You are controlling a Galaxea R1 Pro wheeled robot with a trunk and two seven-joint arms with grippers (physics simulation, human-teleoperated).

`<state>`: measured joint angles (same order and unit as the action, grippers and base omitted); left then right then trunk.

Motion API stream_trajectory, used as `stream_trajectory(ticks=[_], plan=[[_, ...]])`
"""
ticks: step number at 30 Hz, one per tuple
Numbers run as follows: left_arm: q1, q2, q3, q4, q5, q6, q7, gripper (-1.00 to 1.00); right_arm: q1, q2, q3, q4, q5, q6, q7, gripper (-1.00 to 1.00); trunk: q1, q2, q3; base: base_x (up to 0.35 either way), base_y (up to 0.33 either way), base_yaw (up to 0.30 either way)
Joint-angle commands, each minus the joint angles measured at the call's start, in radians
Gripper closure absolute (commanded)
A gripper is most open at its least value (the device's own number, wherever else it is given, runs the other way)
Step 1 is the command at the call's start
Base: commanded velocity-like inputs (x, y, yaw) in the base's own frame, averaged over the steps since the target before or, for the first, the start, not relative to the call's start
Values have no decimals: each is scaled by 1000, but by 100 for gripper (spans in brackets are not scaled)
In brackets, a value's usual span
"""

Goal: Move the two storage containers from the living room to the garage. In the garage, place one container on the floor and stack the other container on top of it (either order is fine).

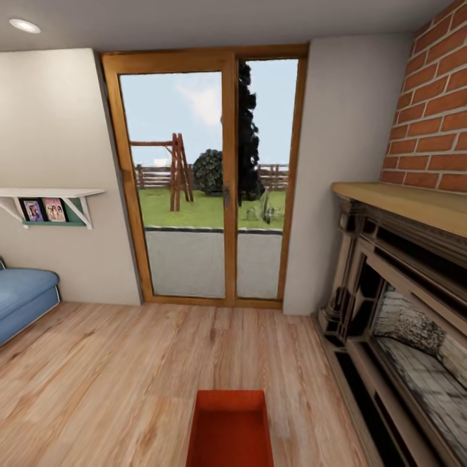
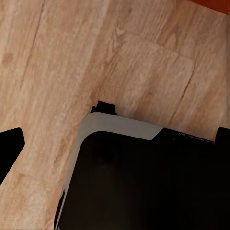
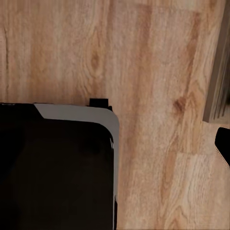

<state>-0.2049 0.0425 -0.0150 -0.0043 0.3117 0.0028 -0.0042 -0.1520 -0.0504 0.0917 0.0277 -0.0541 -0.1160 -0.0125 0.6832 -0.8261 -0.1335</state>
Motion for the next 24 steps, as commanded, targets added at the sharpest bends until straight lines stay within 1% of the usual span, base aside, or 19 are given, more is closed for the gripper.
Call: stream_trajectory(ticks=[1, 18, 21, 24], plan=[[-1, 0, -2, 0, 6, 0, 0, -100, -1, 0, 8, 3, -6, -5, -1, -100, 1, -1, -1, 303, 0, 0], [-1, 0, -2, 0, 6, 0, 0, -100, -1, 1, 10, 3, -3, -7, -1, -100, 1, -1, -1, 301, 0, 0], [-1, 0, -2, 0, 6, 0, 0, -100, -1, 1, 9, 3, -4, -7, -1, -100, 1, -1, -1, 245, 0, 113], [-1, 0, -2, 0, 6, -1, 0, -100, -1, 0, 9, 3, -4, -7, -1, -100, 1, -1, -1, 139, 0, 212]])
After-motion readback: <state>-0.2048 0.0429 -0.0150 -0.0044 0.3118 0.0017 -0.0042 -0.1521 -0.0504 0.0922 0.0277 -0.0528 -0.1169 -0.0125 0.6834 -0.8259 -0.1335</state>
